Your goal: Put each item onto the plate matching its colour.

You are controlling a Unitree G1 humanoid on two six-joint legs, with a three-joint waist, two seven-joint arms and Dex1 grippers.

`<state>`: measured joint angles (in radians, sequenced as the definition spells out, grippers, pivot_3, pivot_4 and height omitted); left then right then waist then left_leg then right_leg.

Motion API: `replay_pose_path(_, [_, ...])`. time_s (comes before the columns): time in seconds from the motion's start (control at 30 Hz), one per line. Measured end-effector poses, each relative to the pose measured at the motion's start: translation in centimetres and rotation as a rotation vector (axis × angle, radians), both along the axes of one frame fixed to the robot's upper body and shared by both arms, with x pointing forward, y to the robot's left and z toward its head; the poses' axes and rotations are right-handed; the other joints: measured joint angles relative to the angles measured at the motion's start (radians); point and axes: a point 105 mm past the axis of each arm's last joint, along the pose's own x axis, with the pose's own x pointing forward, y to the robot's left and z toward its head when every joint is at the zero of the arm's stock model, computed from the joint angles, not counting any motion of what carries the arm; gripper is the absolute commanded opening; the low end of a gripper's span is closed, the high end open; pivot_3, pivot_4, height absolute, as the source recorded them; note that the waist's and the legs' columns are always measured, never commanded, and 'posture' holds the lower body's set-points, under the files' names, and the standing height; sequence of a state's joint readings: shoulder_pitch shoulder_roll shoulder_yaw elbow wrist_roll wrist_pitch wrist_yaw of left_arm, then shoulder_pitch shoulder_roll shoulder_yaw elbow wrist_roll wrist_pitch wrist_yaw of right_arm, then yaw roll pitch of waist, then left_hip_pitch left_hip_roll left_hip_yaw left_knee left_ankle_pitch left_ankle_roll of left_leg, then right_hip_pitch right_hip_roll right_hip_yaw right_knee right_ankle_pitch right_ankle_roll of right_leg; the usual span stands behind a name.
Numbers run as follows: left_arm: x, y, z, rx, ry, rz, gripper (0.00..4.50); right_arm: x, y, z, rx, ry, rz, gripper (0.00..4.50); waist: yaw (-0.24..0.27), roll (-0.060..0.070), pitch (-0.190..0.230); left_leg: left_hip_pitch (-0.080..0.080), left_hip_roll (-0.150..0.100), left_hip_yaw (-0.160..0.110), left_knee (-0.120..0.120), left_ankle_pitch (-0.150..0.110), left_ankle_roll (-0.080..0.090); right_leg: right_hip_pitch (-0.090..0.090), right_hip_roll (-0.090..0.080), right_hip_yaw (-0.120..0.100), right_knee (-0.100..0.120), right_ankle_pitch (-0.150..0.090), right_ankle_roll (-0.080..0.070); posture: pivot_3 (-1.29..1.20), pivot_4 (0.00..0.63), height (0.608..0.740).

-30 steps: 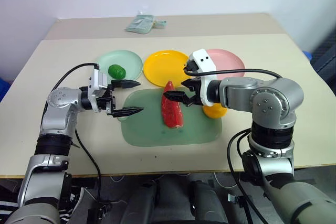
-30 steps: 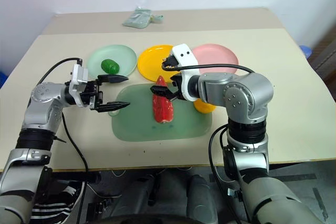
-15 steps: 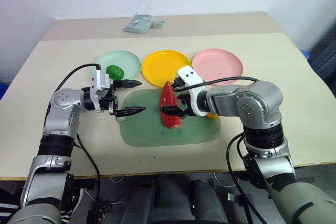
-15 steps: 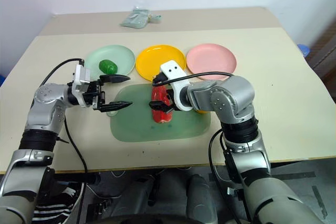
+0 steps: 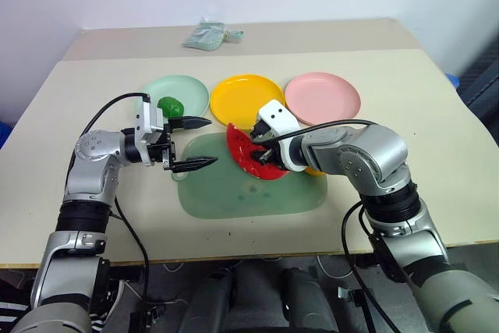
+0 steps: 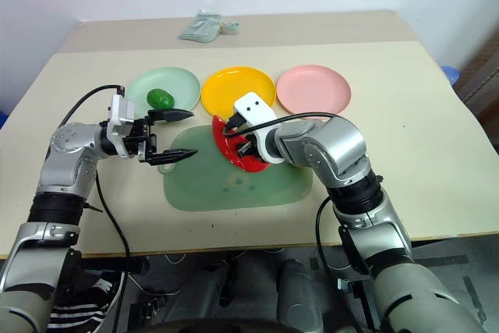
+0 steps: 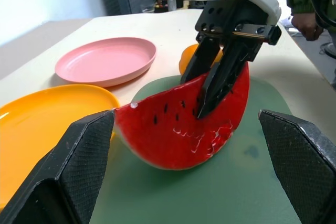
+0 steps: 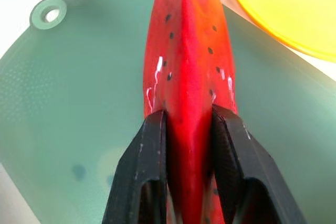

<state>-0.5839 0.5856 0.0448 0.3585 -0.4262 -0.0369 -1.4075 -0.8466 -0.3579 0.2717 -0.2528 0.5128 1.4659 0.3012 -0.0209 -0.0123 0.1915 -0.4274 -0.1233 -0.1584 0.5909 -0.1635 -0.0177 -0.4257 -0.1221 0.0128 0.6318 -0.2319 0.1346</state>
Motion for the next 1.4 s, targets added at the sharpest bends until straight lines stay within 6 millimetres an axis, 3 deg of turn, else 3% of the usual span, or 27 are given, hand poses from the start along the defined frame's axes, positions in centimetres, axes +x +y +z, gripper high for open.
replay_pose_path(0.3, [0.1, 0.0, 0.0, -0.006, 0.003, 0.007, 4.50, -0.8, 0.6, 1.2, 0.067, 0.030, 0.068, 0.92, 0.000, 0.000, 0.000, 0.000, 0.000, 0.000, 0.000, 0.000, 0.000, 0.000, 0.000, 0.000, 0.000, 0.000, 0.000, 0.00, 0.150, 0.740])
replay_pose_path(0.53, [0.1, -0.1, 0.1, -0.013, 0.005, 0.011, 4.50, 1.1, -0.9, 5.2, 0.038, -0.291, 0.137, 0.92, 0.002, 0.000, 0.000, 0.000, 0.000, 0.001, 0.000, 0.000, 0.000, 0.001, 0.000, 0.000, -0.001, 0.000, 0.000, 0.00, 0.150, 0.740])
replay_pose_path(0.6, [0.1, -0.2, 0.1, -0.019, 0.003, 0.007, 4.50, 2.6, -2.4, 6.1, 0.016, -0.356, 0.091, 0.92, 0.002, 0.000, 0.000, 0.000, 0.000, 0.002, 0.000, 0.000, 0.000, 0.001, 0.000, 0.000, -0.001, 0.000, 0.000, 0.00, 0.150, 0.740])
replay_pose_path(0.77, [0.3, -0.4, 0.5, -0.057, -0.006, 0.019, 4.50, 7.6, -9.3, 7.3, -0.051, -0.476, -0.199, 0.92, 0.005, 0.000, 0.000, 0.000, 0.000, 0.002, 0.000, 0.000, 0.000, 0.001, 0.000, 0.000, -0.001, 0.000, 0.000, 0.00, 0.150, 0.740])
replay_pose_path(0.97, [1.0, -1.6, 0.9, -0.105, -0.037, 0.052, 4.50, 10.4, -13.6, 7.3, -0.170, -0.595, -0.357, 0.92, 0.000, 0.000, 0.000, 0.000, 0.000, 0.004, 0.000, 0.000, 0.000, 0.000, 0.000, 0.002, -0.001, 0.000, 0.000, 0.00, 0.150, 0.740])
replay_pose_path(1.07, [1.2, -2.0, 0.9, -0.122, -0.047, 0.067, 4.50, 11.2, -15.2, 6.4, -0.118, -0.562, -0.436, 0.92, 0.001, 0.000, 0.000, 0.000, 0.000, 0.005, 0.000, 0.000, 0.000, 0.000, 0.000, 0.002, -0.001, 0.000, 0.000, 0.00, 0.150, 0.740])
replay_pose_path(1.17, [1.4, -2.2, 0.9, -0.124, -0.056, 0.078, 4.50, 11.9, -16.0, 5.4, -0.060, -0.523, -0.480, 1.97, 0.000, 0.000, 0.000, 0.000, 0.000, 0.006, 0.000, 0.000, 0.000, 0.000, 0.000, 0.003, -0.001, 0.000, 0.000, 0.00, 0.150, 0.740])
replay_pose_path(1.33, [1.4, -2.4, 0.8, -0.124, -0.055, 0.080, 4.50, 12.4, -15.5, 5.2, 0.024, -0.515, -0.467, 4.46, -0.001, 0.000, 0.000, 0.000, 0.000, 0.006, 0.000, 0.000, 0.000, -0.001, 0.000, 0.003, 0.000, 0.000, 0.000, 0.00, 0.150, 0.740])
replay_pose_path(1.4, [1.4, -2.4, 0.8, -0.124, -0.055, 0.080, 4.50, 12.4, -15.5, 5.4, 0.042, -0.528, -0.467, 4.46, 0.000, 0.000, 0.000, 0.000, 0.000, 0.006, 0.000, 0.000, 0.000, -0.001, 0.000, 0.004, 0.000, 0.000, 0.001, 0.00, 0.150, 0.740])
